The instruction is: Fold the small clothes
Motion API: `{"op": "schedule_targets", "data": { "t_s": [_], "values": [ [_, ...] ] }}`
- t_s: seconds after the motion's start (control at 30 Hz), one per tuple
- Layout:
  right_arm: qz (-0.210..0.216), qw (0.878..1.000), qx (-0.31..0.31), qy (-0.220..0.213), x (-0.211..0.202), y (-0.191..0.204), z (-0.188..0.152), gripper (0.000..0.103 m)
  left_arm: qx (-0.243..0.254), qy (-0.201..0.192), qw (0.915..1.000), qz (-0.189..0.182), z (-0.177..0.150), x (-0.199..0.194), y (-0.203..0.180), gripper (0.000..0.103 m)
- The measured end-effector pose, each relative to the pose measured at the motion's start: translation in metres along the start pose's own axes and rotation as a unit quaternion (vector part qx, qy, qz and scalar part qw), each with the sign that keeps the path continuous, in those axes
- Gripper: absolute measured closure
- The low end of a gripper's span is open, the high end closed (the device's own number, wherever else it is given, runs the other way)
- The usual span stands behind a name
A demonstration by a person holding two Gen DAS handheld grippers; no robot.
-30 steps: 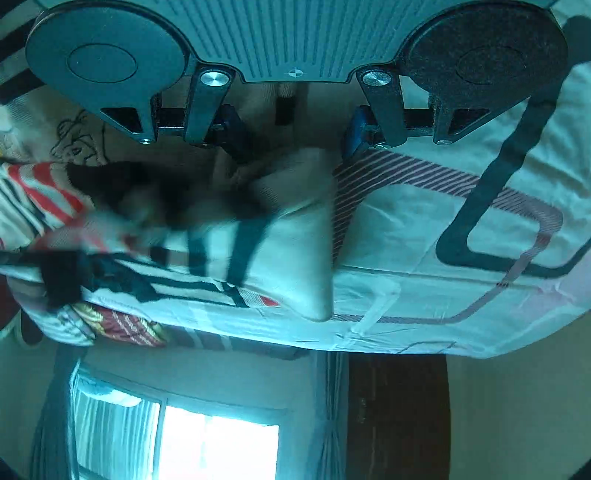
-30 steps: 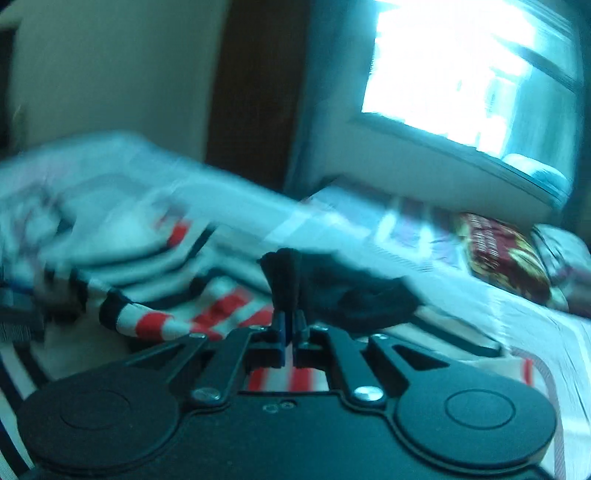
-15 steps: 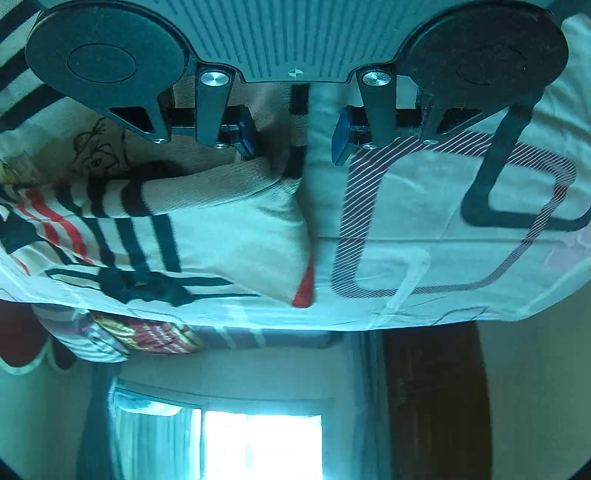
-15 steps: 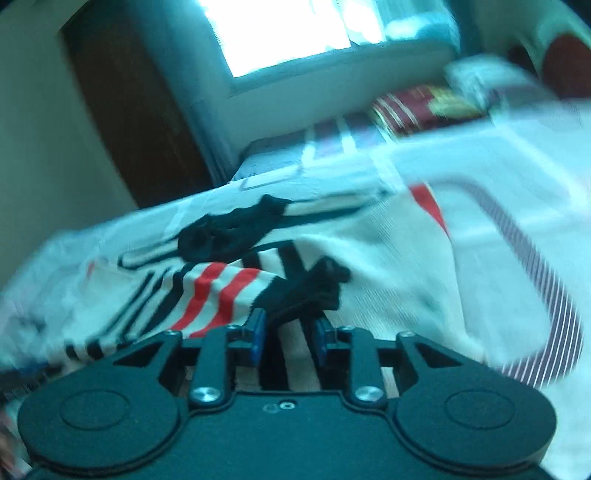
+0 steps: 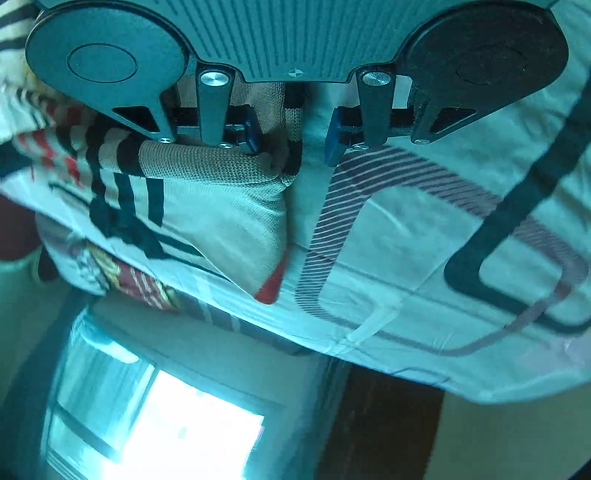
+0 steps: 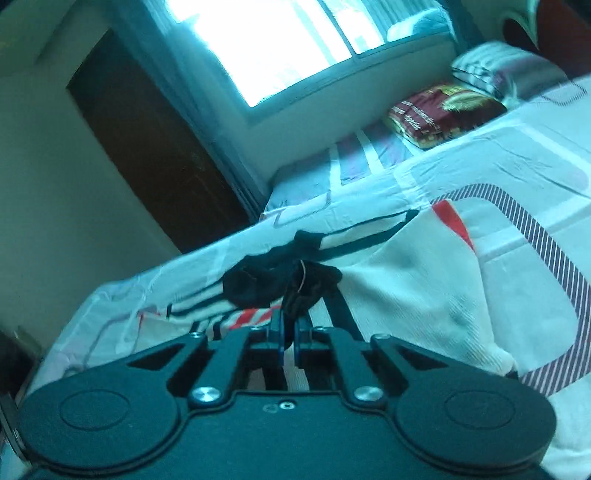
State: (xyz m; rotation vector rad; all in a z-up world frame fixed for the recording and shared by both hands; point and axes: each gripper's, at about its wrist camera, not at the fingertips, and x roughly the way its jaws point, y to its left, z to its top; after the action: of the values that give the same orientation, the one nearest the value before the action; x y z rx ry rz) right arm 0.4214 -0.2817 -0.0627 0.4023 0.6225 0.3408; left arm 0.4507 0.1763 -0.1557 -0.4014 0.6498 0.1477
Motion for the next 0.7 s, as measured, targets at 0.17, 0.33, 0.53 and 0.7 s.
{"op": "schedule_targets", "data": {
  "t_s": [0.17,0.33,0.53,0.7],
  "values": [
    [-0.036,0.998,0.012,0.055,0.02,-0.022,-0.026,0.097,0.025,-0.002,0.9997,0.007,-0.003,0.0,-0.005,0.065],
    [-0.027,0.998,0.038,0.041,0.009,-0.027,-0.023,0.075,0.047,0.016,0.9986,-0.016,0.003,-0.008,0.0,0.059],
    [-0.001,0.998,0.066,0.021,-0.001,-0.048,-0.003,0.063,0.051,-0.018,0.9972,-0.052,0.03,-0.029,0.021,0.047],
    [-0.007,0.995,0.068,0.075,0.036,-0.057,0.007,0.071,0.064,-0.007,0.9959,-0.064,0.074,0.023,-0.002,0.047]
  ]
}}
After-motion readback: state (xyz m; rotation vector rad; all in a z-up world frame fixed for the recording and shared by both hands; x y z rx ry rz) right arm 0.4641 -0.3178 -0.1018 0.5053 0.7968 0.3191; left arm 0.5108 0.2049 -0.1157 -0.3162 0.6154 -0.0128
